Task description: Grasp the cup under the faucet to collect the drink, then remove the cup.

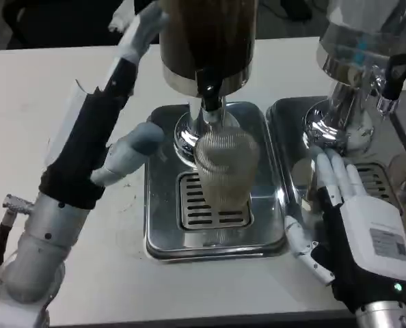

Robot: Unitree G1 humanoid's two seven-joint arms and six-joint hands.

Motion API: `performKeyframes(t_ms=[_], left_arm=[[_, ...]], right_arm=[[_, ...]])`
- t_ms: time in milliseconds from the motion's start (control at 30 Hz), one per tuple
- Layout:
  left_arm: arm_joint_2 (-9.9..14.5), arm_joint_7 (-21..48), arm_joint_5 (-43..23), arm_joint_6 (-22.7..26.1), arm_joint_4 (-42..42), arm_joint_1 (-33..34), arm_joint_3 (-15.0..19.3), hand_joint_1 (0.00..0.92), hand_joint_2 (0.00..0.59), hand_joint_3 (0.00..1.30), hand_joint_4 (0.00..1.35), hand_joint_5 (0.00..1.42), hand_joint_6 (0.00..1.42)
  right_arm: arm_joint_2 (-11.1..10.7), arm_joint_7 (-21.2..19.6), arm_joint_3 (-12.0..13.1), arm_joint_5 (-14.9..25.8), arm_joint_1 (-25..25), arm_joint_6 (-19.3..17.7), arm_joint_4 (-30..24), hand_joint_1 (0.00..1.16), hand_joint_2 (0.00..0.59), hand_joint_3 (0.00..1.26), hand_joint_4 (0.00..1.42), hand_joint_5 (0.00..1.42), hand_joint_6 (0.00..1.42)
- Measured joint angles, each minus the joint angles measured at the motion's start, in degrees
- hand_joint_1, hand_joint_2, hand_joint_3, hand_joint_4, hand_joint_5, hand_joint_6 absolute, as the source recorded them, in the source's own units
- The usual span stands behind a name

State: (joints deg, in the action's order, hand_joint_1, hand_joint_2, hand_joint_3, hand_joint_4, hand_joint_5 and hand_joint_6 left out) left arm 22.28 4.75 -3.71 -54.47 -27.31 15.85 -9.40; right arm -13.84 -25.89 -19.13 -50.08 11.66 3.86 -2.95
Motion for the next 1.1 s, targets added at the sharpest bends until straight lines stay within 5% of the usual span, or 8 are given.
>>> performKeyframes(t_ms=[367, 1100], left_arm=[[-3.85, 10.26, -0.06, 3.71, 2.2, 4.49, 0.18, 0.0, 0.078, 0.0, 0.0, 0.08, 0.03], [-6.36, 11.13, 5.42, 0.48, -6.39, 7.74, 2.1, 0.0, 0.102, 0.1, 0.0, 0.17, 0.11]], right_arm=[[0.72, -0.08, 0.22, -0.04, 0.36, 0.01, -0.05, 0.13, 0.479, 0.0, 0.0, 0.01, 0.22], [2.09, -0.64, 0.63, -0.15, 1.37, 0.31, -0.1, 0.14, 0.478, 0.0, 0.0, 0.01, 0.22]])
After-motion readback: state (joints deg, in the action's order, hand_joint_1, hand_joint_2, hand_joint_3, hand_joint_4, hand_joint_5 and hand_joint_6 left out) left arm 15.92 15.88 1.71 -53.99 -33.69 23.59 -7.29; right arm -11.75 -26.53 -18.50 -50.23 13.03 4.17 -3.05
